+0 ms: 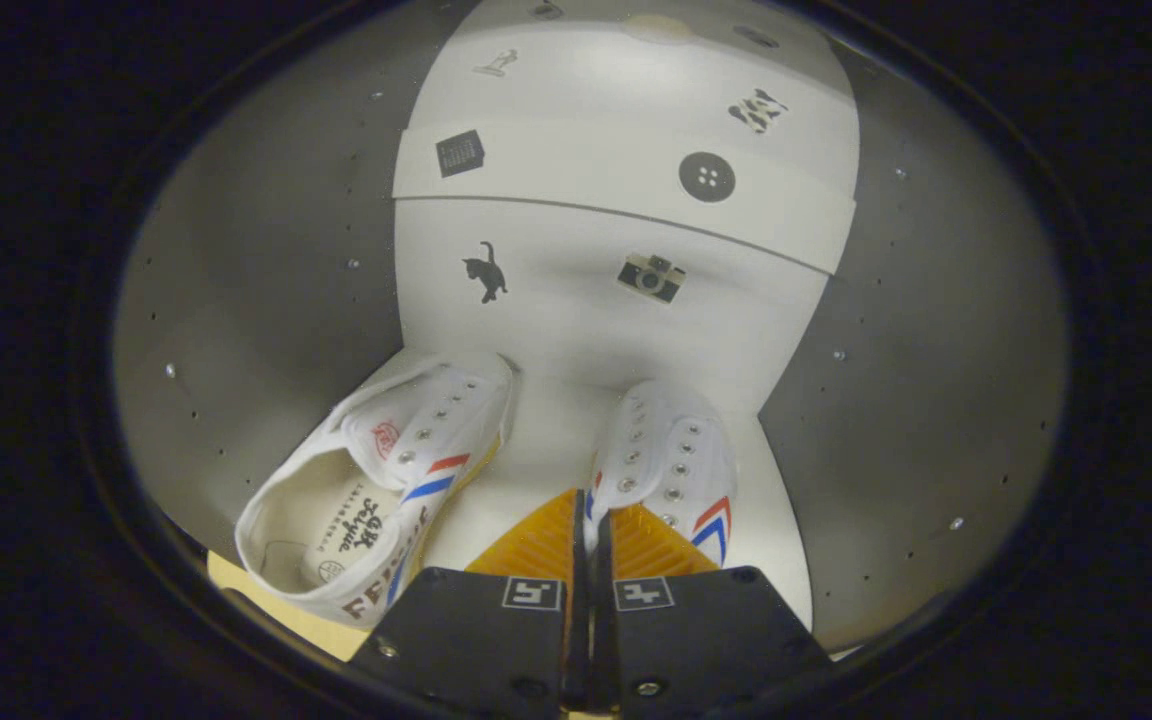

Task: Open the shoe cabinet door, grab the shoes and put them into the shoe cabinet, then close the shoe cabinet door.

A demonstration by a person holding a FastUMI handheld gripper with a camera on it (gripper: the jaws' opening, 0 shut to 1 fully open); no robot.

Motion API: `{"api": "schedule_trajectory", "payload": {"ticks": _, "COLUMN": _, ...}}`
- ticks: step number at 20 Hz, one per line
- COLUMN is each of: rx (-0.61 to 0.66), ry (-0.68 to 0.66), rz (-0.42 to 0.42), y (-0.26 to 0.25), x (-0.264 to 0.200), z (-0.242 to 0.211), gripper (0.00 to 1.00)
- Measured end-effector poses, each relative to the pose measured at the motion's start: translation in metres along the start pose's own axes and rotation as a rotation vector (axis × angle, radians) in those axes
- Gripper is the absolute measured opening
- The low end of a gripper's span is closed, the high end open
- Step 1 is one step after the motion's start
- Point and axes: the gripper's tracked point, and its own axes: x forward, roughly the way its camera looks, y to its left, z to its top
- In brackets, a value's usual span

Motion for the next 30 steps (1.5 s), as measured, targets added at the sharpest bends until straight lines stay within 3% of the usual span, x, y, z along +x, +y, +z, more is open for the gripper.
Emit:
{"api": "schedule_trajectory", "payload": {"ticks": 3, "rx": -0.072, "ry": -0.003, "rz": -0.046, "y": -0.005, "x": -0.007, "z": -0.003, "gripper": 0.28}}
{"api": "schedule_trajectory", "payload": {"ticks": 7, "rx": -0.046, "ry": -0.047, "rz": -0.074, "y": -0.009, "x": -0.036, "z": -0.002, "gripper": 0.5}}
{"api": "schedule_trajectory", "payload": {"ticks": 10, "rx": -0.004, "ry": -0.08, "rz": -0.064, "y": -0.01, "x": -0.07, "z": 0.002, "gripper": 0.54}}
{"api": "schedule_trajectory", "payload": {"ticks": 12, "rx": 0.013, "ry": -0.111, "rz": -0.051, "y": -0.008, "x": -0.102, "z": 0.006, "gripper": 0.55}}
{"api": "schedule_trajectory", "payload": {"ticks": 14, "rx": 0.034, "ry": -0.155, "rz": -0.029, "y": -0.002, "x": -0.141, "z": 0.008, "gripper": 0.67}}
{"api": "schedule_trajectory", "payload": {"ticks": 15, "rx": 0.045, "ry": -0.178, "rz": -0.016, "y": 0.001, "x": -0.162, "z": 0.009, "gripper": 0.67}}
{"api": "schedule_trajectory", "payload": {"ticks": 20, "rx": 0.095, "ry": -0.27, "rz": 0.038, "y": 0.015, "x": -0.279, "z": -0.008, "gripper": 0.88}}
{"api": "schedule_trajectory", "payload": {"ticks": 26, "rx": 0.224, "ry": -0.351, "rz": 0.002, "y": -0.008, "x": -0.404, "z": -0.046, "gripper": 0.92}}
{"api": "schedule_trajectory", "payload": {"ticks": 30, "rx": 0.242, "ry": -0.414, "rz": 0.022, "y": -0.018, "x": -0.481, "z": -0.056, "gripper": 0.96}}
